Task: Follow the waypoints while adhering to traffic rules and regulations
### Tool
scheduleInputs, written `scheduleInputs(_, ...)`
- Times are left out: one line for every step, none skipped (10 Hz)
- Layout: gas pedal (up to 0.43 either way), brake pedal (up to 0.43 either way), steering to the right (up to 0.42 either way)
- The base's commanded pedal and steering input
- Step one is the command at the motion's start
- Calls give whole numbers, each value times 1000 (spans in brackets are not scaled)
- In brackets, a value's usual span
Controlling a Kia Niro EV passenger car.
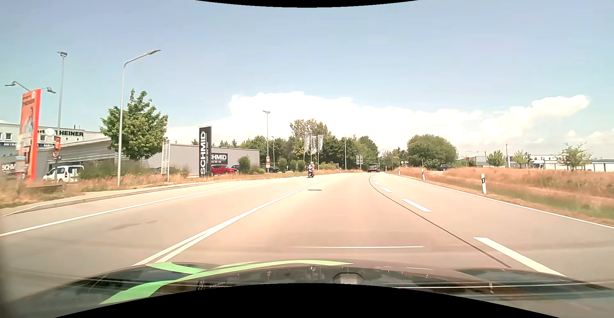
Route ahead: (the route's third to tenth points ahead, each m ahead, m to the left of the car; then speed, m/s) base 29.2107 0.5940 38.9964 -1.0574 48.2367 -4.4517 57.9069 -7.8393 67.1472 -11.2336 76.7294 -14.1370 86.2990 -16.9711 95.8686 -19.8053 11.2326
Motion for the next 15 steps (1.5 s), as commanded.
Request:
scheduleInputs(370, 0, 32)
scheduleInputs(350, 0, 28)
scheduleInputs(287, 0, 25)
scheduleInputs(287, 0, 22)
scheduleInputs(287, 0, 20)
scheduleInputs(299, 0, 19)
scheduleInputs(311, 0, 21)
scheduleInputs(319, 0, 25)
scheduleInputs(331, 0, 27)
scheduleInputs(331, 0, 27)
scheduleInputs(331, 0, 25)
scheduleInputs(331, 0, 23)
scheduleInputs(299, 0, 23)
scheduleInputs(287, 0, 22)
scheduleInputs(287, 0, 23)
